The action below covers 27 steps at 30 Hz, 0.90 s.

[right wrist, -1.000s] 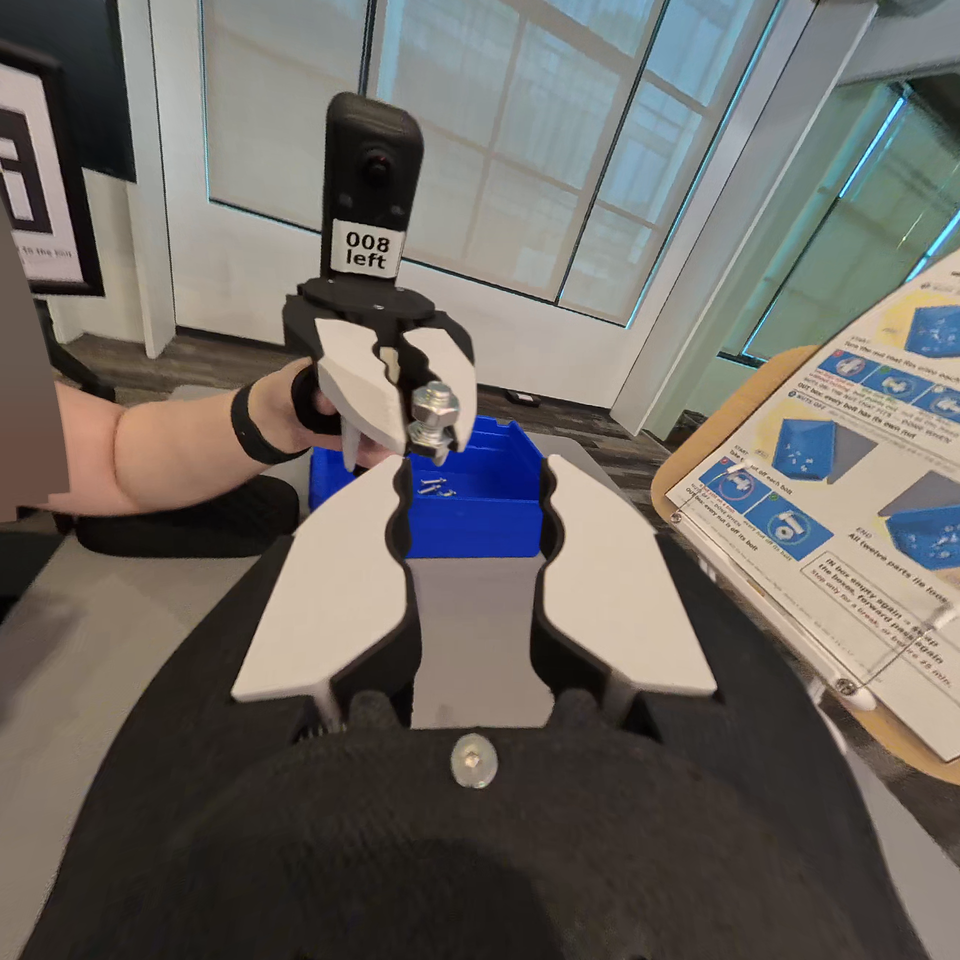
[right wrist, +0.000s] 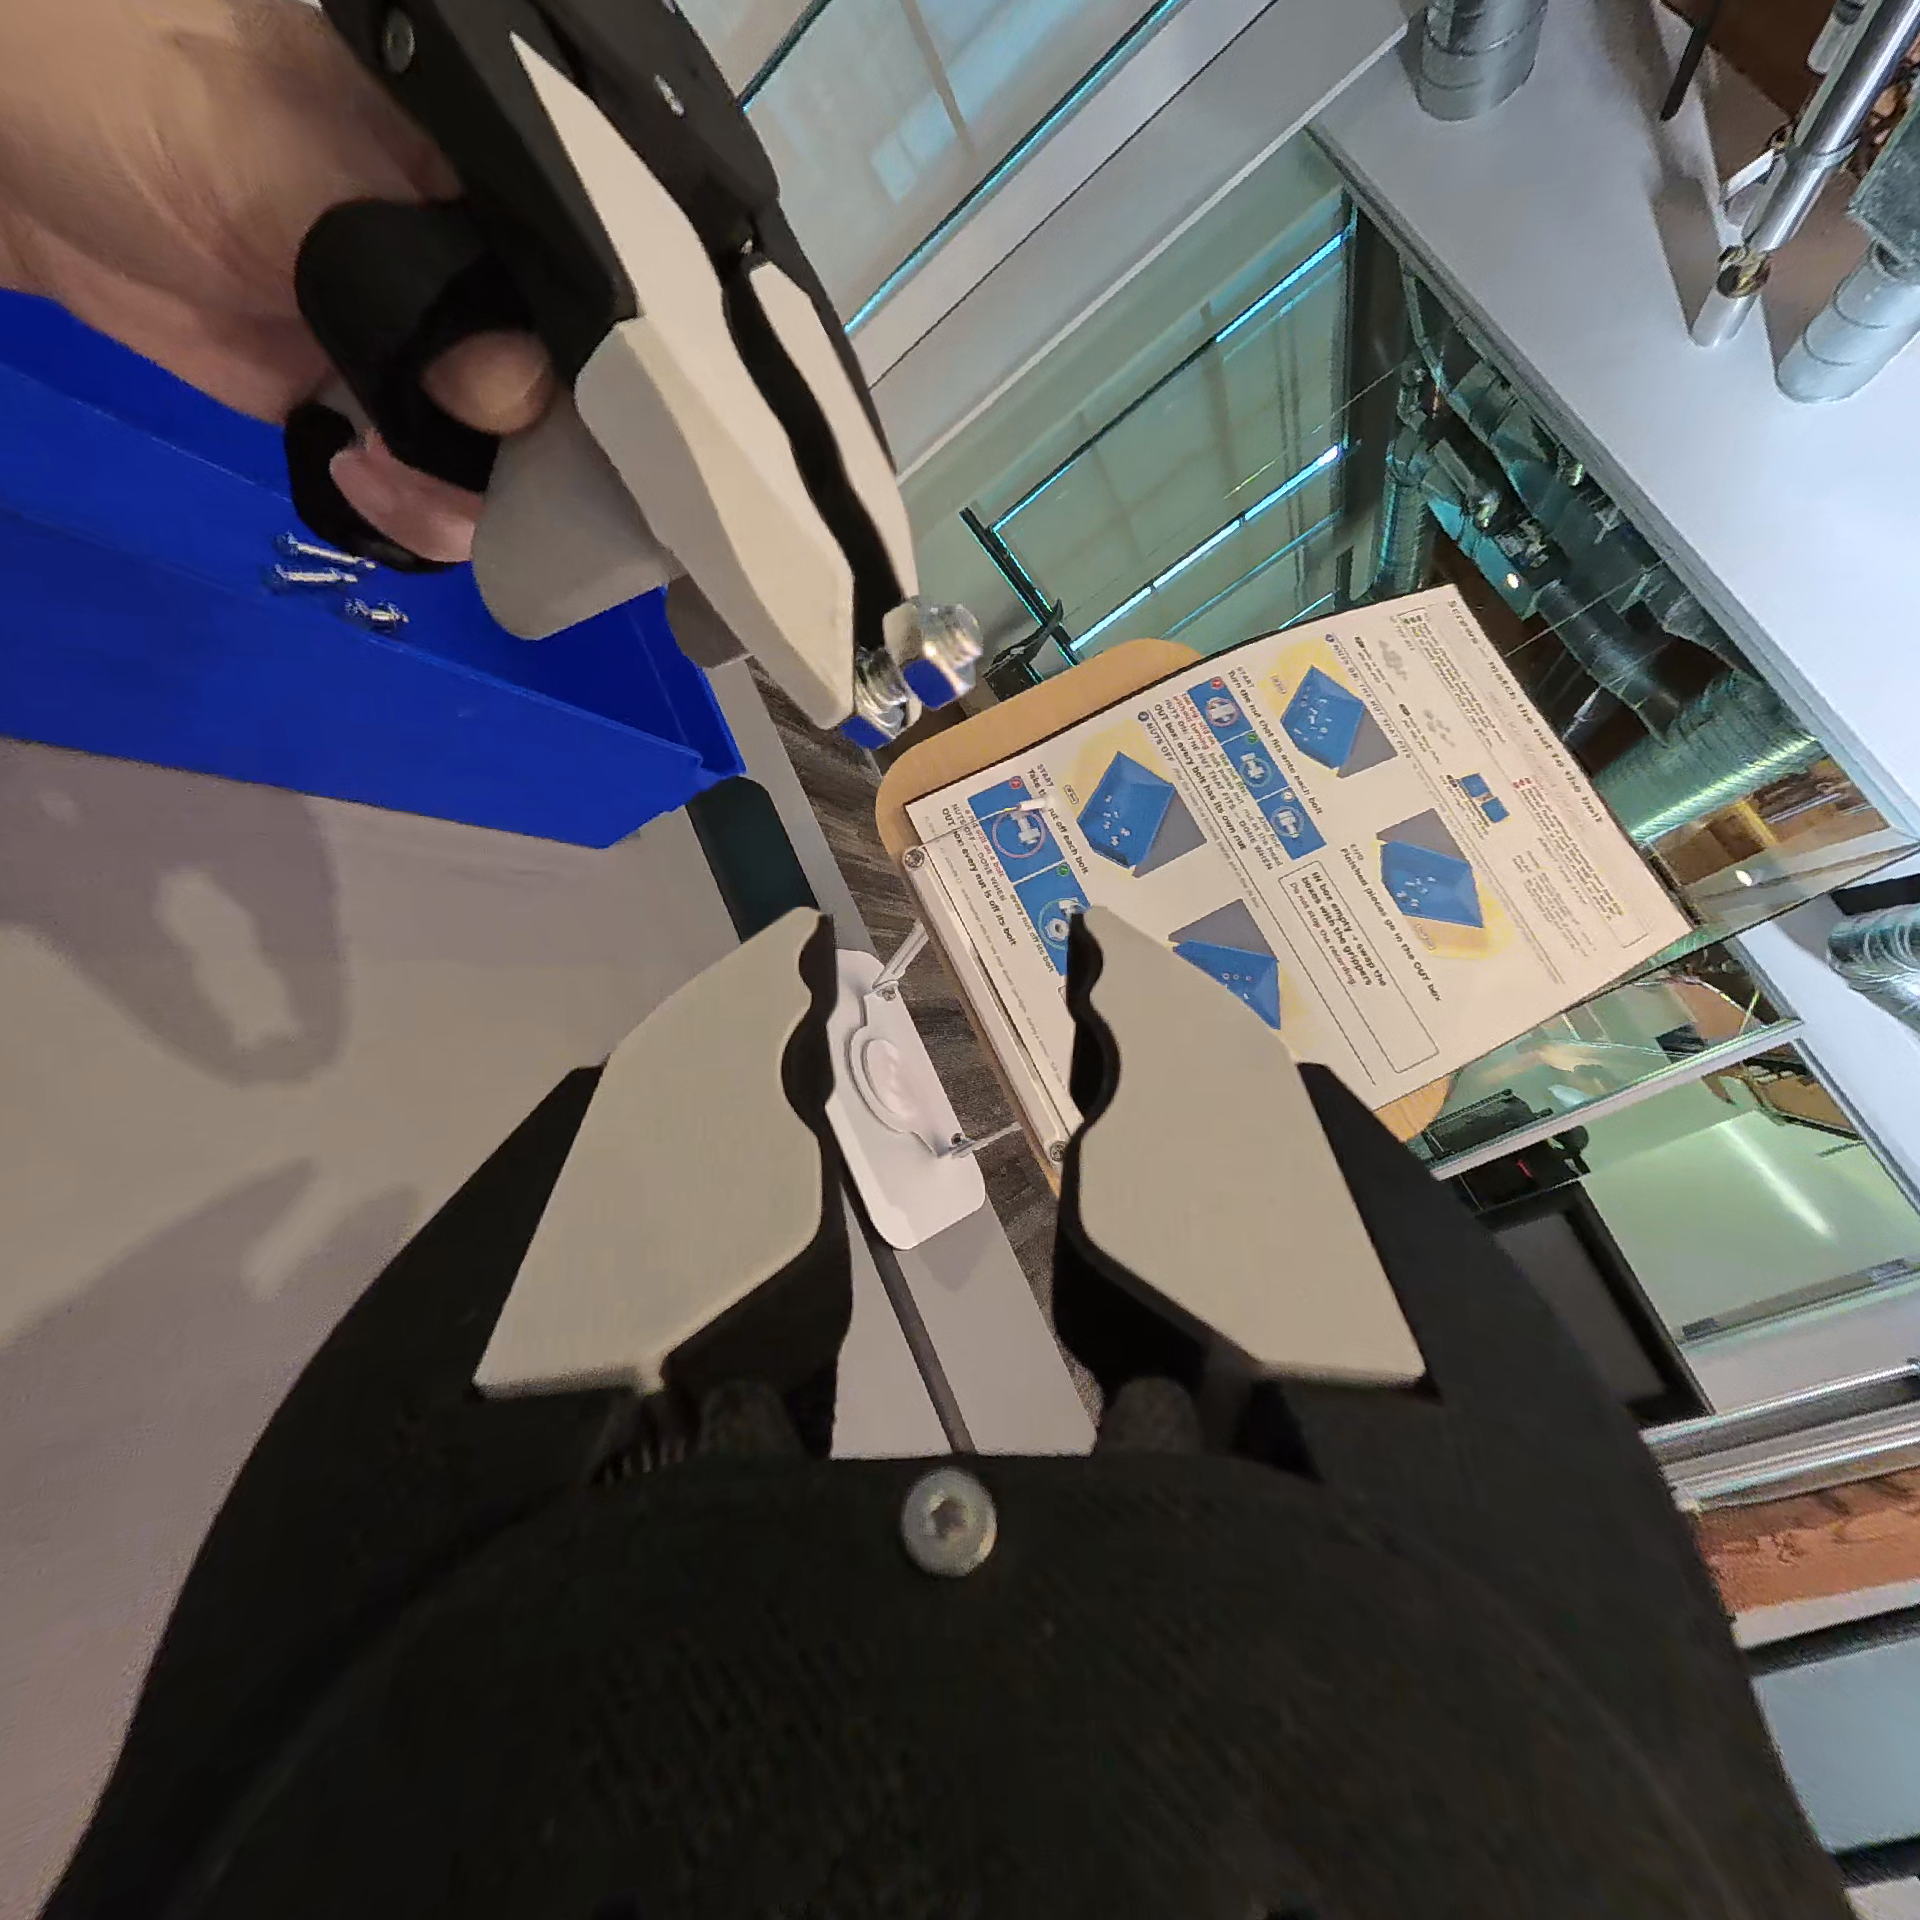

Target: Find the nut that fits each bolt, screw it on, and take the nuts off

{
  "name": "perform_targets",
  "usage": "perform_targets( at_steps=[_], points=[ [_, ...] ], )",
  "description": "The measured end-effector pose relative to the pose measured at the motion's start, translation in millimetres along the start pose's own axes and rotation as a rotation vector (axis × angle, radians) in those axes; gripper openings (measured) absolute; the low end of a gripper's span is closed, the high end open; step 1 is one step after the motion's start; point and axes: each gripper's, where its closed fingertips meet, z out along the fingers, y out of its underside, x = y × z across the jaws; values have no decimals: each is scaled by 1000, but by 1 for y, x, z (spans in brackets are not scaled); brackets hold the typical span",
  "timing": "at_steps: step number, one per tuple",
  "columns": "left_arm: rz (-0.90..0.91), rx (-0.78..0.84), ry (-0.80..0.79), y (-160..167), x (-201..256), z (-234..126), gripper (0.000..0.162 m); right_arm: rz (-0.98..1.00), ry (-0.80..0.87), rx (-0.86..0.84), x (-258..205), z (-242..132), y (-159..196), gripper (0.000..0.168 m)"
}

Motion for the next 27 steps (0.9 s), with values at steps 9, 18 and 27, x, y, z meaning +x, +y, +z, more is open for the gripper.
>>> perform_targets(
  at_steps=[9,18,27],
  points=[
    [-1,-12,2,3,0,2,17,1,4,-7,2,0,2,43],
    [-1,-19,8,5,2,4,17,-14,5,-20,0,2,3,44],
    [-7,4,9,2,3,4,17,212,-43,97,12,-6,-6,43]
  ],
)
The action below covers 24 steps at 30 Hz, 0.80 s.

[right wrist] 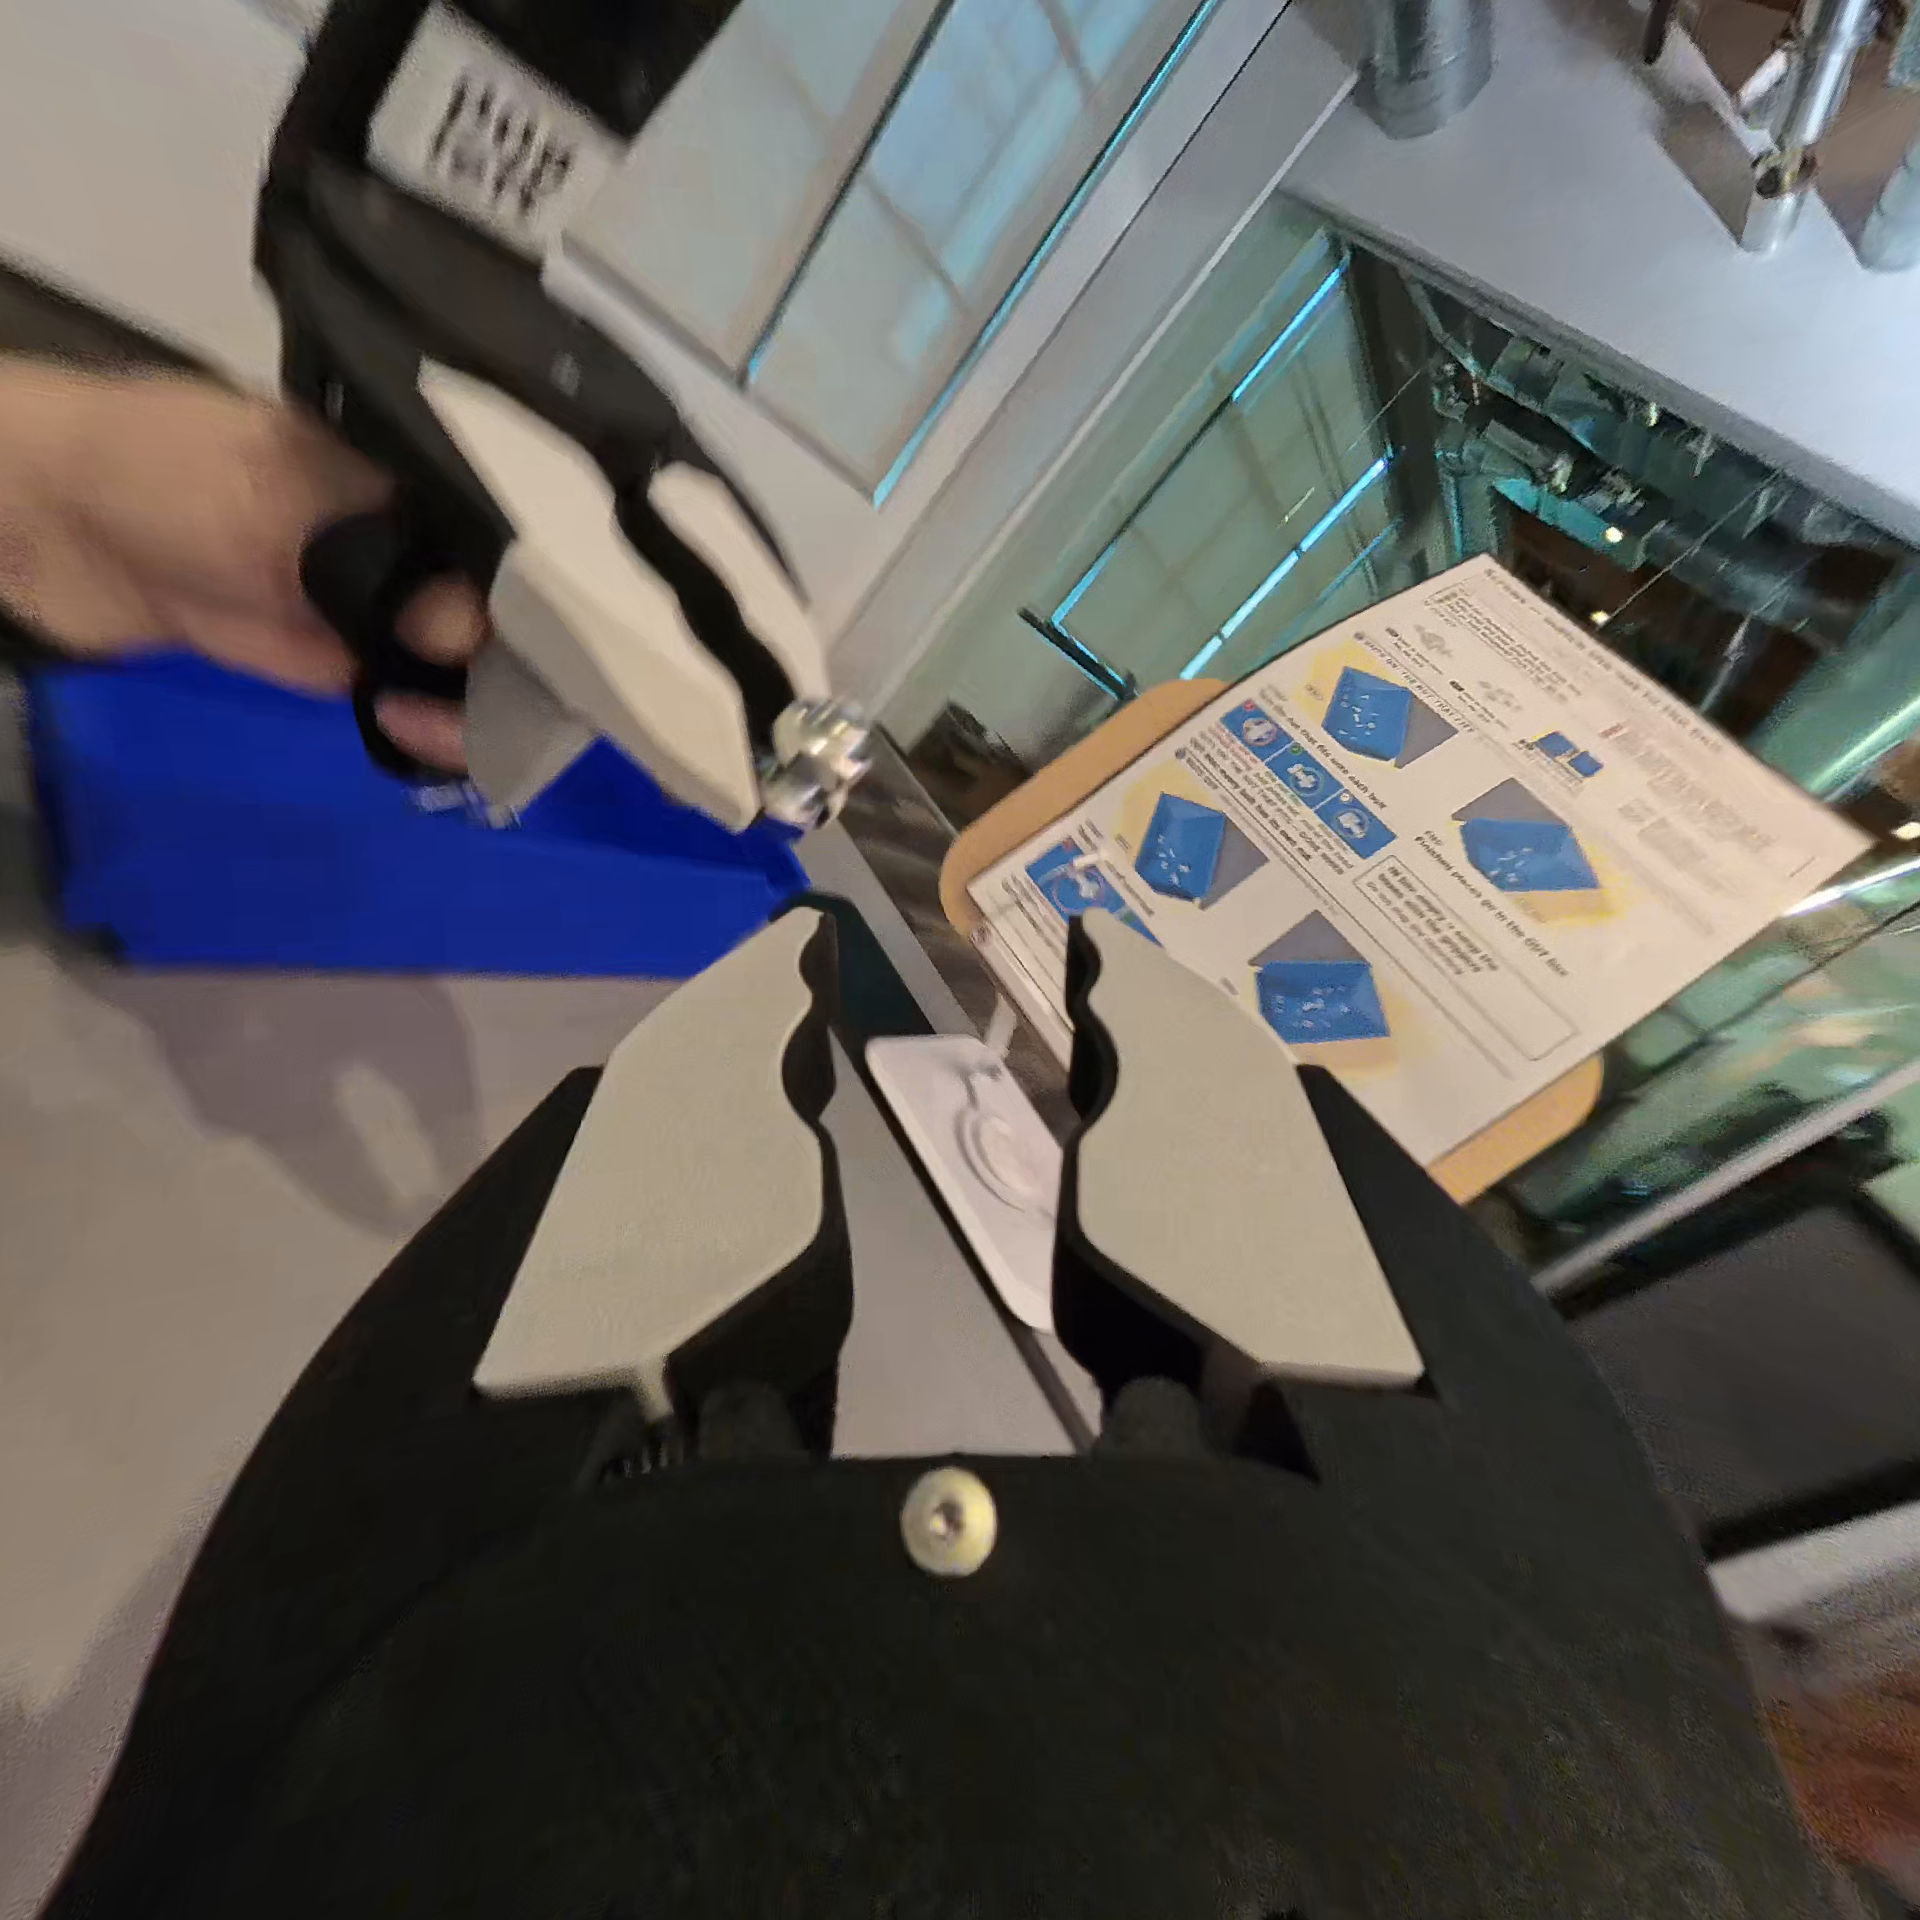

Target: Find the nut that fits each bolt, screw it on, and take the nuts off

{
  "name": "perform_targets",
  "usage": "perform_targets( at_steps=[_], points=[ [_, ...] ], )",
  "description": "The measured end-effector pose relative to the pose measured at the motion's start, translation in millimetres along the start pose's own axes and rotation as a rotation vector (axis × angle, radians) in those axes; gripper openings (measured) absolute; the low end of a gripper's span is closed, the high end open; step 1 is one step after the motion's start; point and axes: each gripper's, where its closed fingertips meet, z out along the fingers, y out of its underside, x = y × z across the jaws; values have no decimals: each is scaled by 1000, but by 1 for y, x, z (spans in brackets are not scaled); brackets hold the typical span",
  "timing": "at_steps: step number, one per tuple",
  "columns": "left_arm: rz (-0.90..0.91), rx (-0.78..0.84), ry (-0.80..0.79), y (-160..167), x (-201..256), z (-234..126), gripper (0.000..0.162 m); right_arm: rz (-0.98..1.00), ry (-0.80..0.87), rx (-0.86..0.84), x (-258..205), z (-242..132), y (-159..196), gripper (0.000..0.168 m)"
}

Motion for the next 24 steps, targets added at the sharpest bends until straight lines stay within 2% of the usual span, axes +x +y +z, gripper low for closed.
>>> perform_targets(
  at_steps=[3,5,9,16,21,24],
  points=[
    [-4,15,7,-2,2,1,17,232,-30,164,14,-15,-23,40],
    [-10,28,21,-3,6,3,17,399,-124,275,9,-20,-39,40],
    [6,32,42,-5,16,8,17,614,-272,272,-6,-11,-36,42],
    [23,48,79,-13,29,6,17,608,-323,264,-14,-8,-35,41],
    [11,75,126,-19,36,2,17,627,-302,284,-2,-13,-33,39],
    [3,66,105,-17,31,3,17,636,-364,313,-7,-17,-41,39]
  ],
)
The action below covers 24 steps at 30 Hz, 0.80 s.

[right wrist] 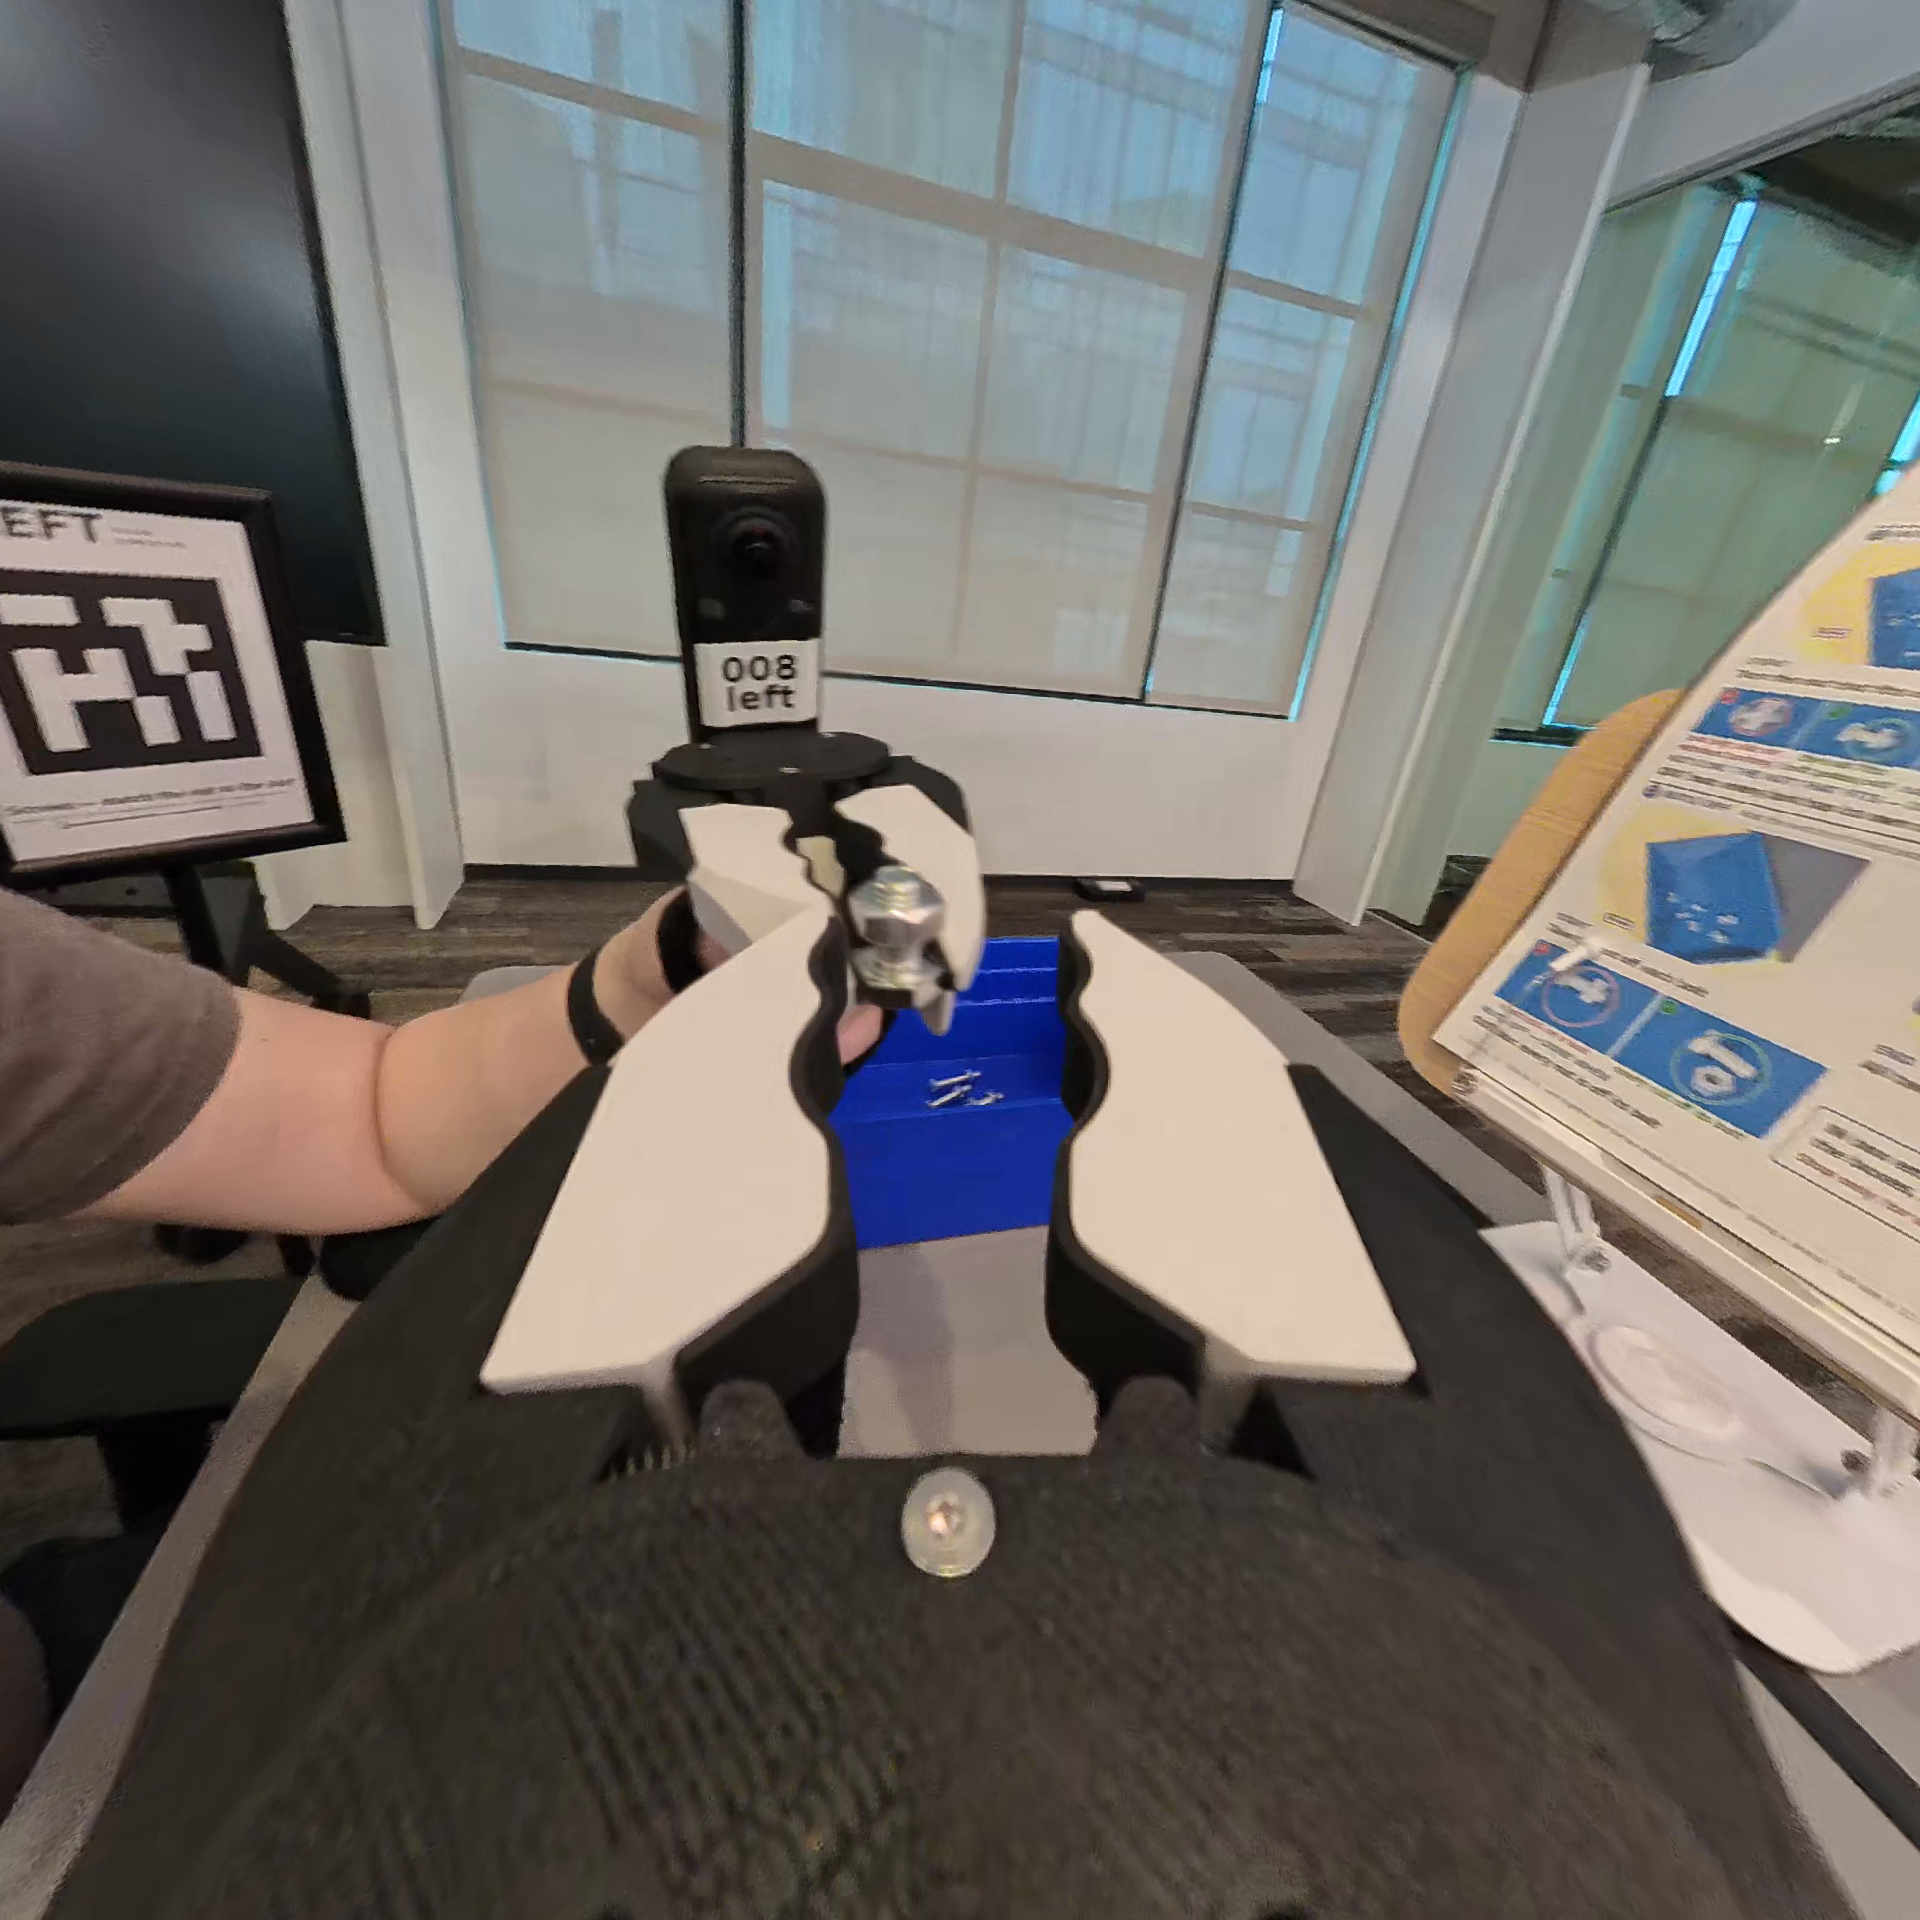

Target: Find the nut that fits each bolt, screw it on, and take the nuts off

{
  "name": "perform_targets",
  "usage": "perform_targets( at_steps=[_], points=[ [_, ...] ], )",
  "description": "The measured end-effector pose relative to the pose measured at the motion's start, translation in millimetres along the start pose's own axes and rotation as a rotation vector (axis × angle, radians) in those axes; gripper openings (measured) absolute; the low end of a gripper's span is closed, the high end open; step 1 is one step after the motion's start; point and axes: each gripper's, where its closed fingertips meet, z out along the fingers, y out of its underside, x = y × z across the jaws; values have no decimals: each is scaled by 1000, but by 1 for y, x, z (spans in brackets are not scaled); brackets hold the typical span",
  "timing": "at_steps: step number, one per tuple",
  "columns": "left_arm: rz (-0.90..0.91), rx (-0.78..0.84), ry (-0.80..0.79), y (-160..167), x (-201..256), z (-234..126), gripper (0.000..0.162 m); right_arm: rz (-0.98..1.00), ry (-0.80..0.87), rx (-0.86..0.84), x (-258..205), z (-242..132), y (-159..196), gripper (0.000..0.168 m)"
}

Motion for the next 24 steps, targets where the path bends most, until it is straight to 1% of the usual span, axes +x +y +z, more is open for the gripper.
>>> perform_targets(
  at_steps=[3,5,7,11,14,18,20,22,24],
  points=[
    [-3,-10,18,4,3,4,17,-38,-33,-35,-14,8,5,40],
    [-15,-5,61,4,10,6,17,-51,-26,-42,-13,9,7,41],
    [-34,5,89,3,13,6,17,-16,-47,-23,-10,5,5,44],
    [-50,25,97,-1,10,1,17,25,-55,-12,-2,-1,2,41],
    [-53,24,97,0,9,0,17,15,-94,-9,-15,2,-2,41],
    [-44,16,126,3,15,5,17,-18,-48,-35,-13,7,4,43],
    [-49,21,125,2,15,5,17,20,-72,-28,-10,4,4,44],
    [-63,40,135,-1,14,1,17,60,-42,-19,0,0,3,36],
    [-68,54,126,-4,10,-3,17,37,-10,-23,5,-2,3,37]
  ],
)
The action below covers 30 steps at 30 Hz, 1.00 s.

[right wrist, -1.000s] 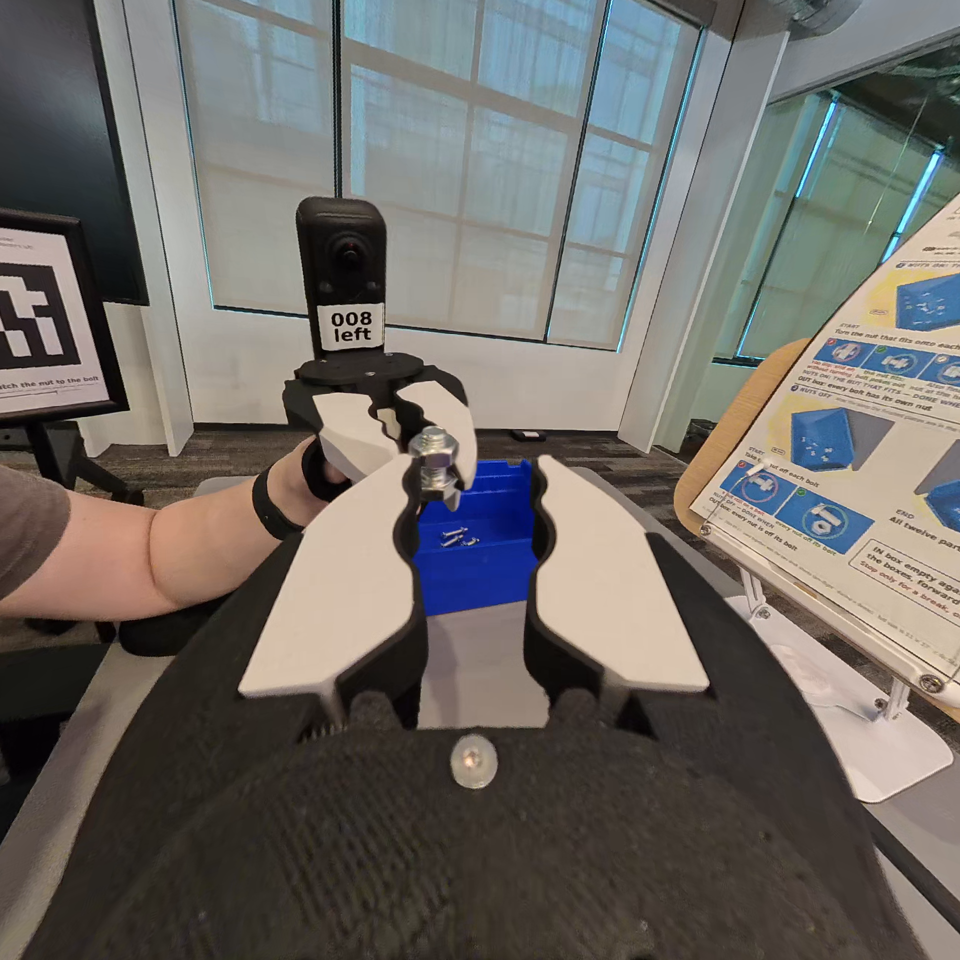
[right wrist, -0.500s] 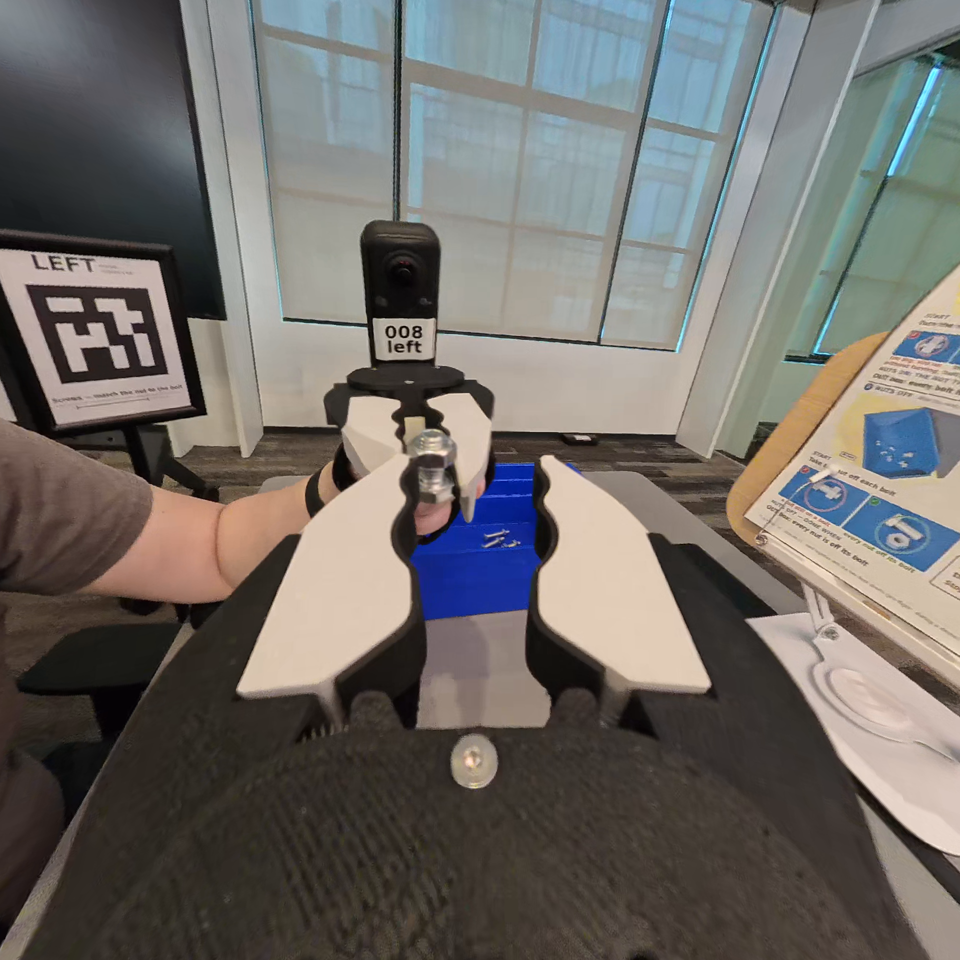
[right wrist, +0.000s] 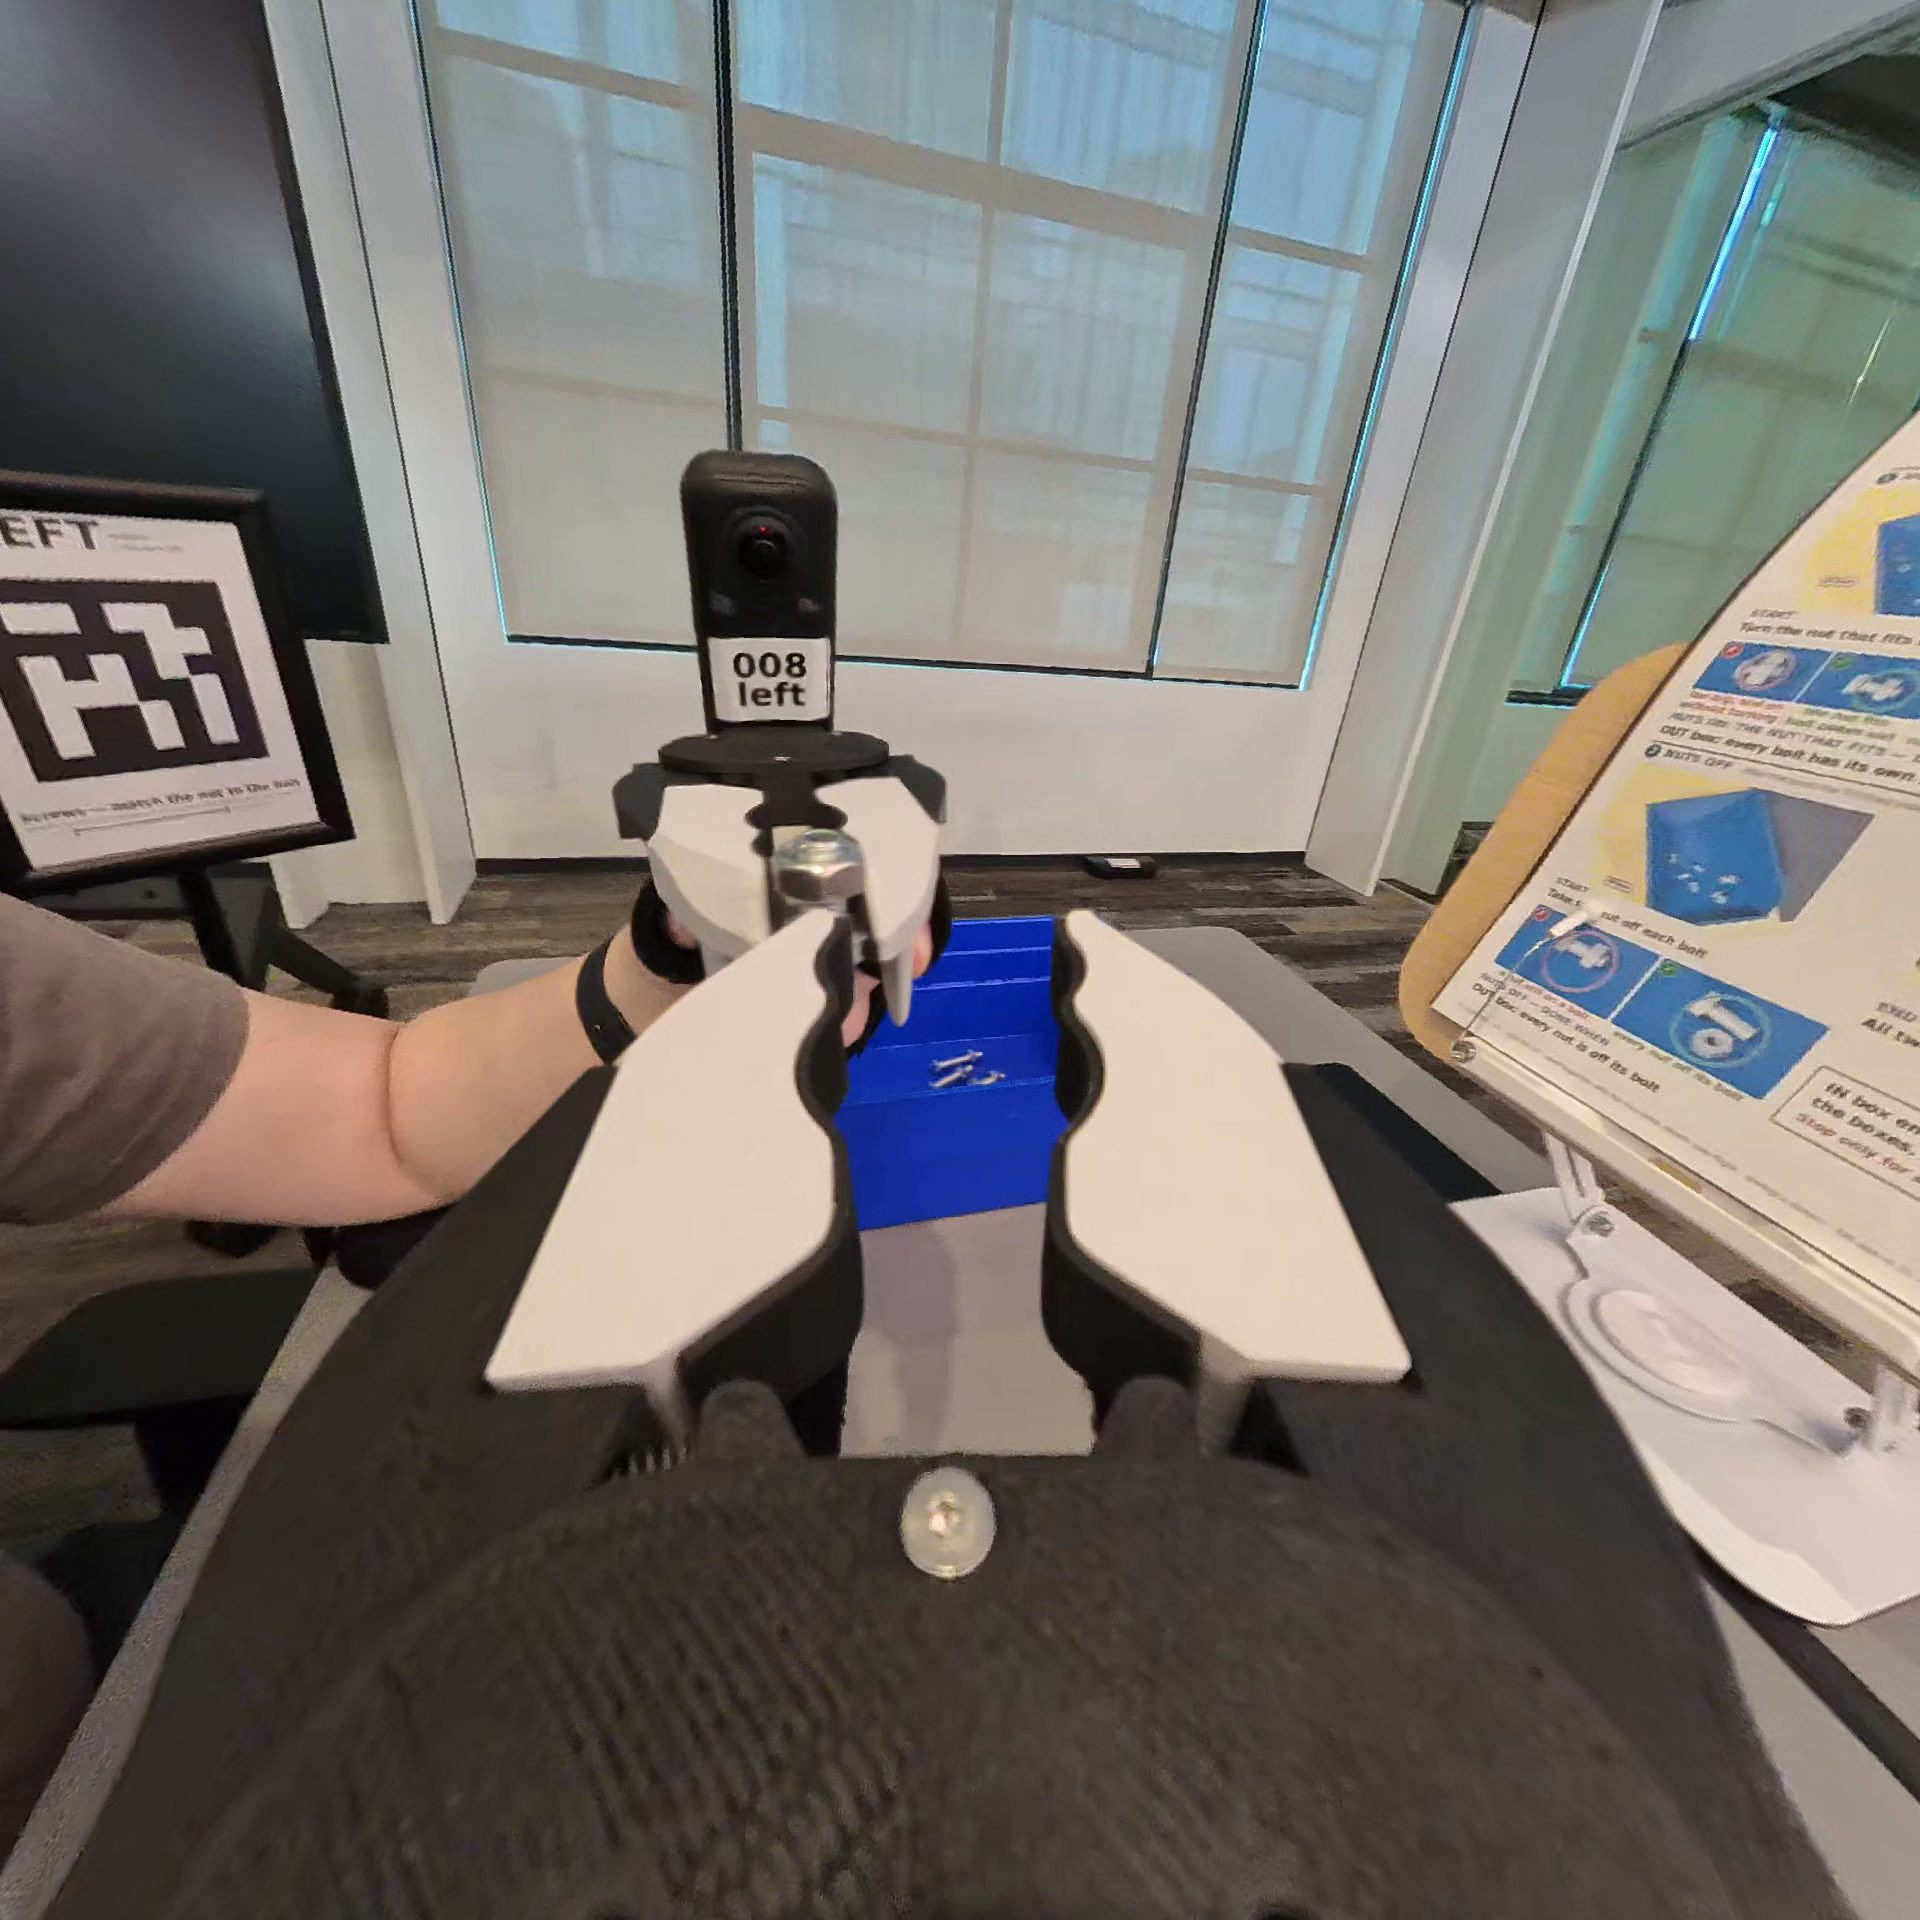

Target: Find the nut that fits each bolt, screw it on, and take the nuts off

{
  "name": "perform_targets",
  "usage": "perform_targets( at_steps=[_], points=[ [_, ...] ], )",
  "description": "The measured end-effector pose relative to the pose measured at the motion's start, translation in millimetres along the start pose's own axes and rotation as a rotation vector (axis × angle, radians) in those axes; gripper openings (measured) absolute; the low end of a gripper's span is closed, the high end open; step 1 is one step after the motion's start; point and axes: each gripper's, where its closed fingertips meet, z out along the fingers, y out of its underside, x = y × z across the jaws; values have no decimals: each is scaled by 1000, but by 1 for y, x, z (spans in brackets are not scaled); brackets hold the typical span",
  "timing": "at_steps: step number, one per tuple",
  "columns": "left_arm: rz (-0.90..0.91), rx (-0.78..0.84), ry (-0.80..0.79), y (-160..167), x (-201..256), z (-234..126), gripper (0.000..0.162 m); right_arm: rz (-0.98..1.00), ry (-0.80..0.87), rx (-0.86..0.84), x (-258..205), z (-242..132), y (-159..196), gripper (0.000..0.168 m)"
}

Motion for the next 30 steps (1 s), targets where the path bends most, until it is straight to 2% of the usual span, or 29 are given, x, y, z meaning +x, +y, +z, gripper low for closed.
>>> perform_targets(
  at_steps=[8,11,17,21,25,30],
  points=[
    [4,-25,2,6,0,5,17,-62,15,-33,-13,8,3,44],
    [-11,10,21,-2,2,-1,17,-38,56,-19,2,0,-1,36],
    [-11,-13,11,4,1,4,17,-26,-50,-9,-25,8,-4,41],
    [-6,-24,24,6,5,8,17,-32,-31,-16,-18,8,0,44],
    [-14,0,20,0,3,1,17,37,-30,8,-4,-1,-3,38],
    [-5,-19,13,5,3,7,17,19,-95,-2,-25,6,-4,40]
  ],
)
